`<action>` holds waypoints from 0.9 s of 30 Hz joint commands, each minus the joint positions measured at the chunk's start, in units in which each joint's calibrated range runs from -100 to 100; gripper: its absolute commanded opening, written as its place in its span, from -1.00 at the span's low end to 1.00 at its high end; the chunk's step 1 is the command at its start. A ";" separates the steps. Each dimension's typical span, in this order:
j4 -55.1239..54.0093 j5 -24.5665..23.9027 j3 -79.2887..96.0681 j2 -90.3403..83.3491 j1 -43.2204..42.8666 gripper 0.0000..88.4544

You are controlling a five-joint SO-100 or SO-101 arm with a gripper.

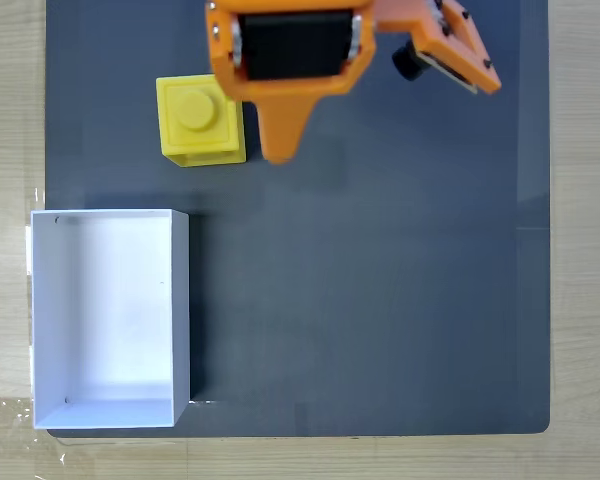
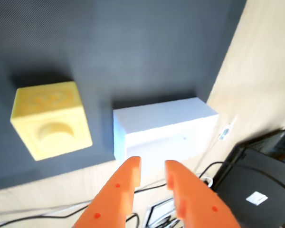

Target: Grasp a yellow block and put it in the box

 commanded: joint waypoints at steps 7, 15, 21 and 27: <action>14.45 9.02 -5.75 2.76 8.30 -0.20; 14.36 16.11 -5.57 7.93 14.36 -0.14; 14.45 21.30 -5.57 12.50 18.65 -0.14; 14.45 26.86 -5.48 13.52 22.35 0.05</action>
